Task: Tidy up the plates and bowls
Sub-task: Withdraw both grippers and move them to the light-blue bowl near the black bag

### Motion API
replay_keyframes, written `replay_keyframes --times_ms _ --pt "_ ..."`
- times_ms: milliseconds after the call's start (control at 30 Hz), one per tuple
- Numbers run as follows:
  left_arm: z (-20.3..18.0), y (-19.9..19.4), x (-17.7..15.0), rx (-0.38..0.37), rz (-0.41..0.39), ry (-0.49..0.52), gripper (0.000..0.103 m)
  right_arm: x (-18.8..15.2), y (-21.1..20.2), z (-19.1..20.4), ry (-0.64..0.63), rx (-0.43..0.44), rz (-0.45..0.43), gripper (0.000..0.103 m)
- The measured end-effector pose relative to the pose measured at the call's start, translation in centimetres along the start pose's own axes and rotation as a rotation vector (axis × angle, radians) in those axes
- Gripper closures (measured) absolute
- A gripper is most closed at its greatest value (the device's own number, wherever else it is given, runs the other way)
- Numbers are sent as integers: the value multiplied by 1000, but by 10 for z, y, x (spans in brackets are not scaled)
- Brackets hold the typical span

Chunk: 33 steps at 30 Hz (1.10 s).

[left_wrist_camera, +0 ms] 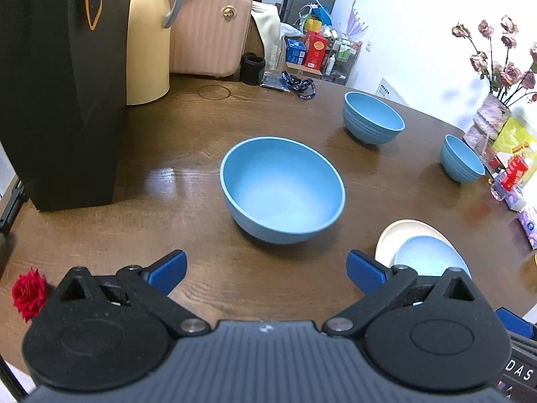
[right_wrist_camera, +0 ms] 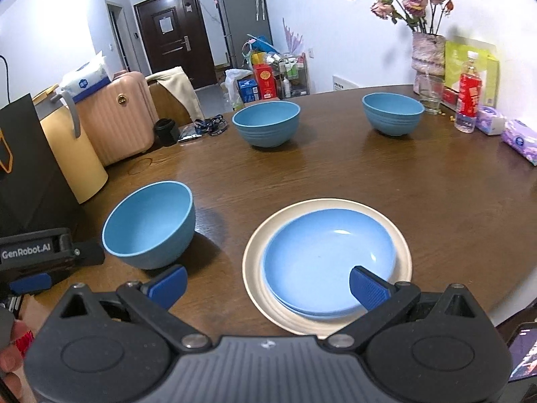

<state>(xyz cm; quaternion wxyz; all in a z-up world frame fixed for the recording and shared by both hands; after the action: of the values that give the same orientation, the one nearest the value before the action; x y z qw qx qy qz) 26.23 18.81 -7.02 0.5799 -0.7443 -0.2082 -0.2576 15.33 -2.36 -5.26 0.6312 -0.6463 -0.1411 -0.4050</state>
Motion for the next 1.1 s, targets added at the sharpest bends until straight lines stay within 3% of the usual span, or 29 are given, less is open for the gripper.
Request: replay_keyframes --times_ms 567,1100 --pt "-24 -39 -34 -24 -24 22 0 -15 -42 -32 -1 -46 -30 0" --pt "-54 -57 -35 -59 -42 77 0 -12 -63 -57 33 -84 -59 0"
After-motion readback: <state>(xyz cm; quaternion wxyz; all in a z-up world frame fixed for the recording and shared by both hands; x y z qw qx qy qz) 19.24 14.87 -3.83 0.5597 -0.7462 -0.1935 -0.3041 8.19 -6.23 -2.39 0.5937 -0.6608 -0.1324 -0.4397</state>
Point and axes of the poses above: each gripper's, at about its wrist camera, not at the fingertips, and y roughly the way its jaws point, z to its left, x to its top, the point moved 7 cm from there along y, roughly the way its jaws point
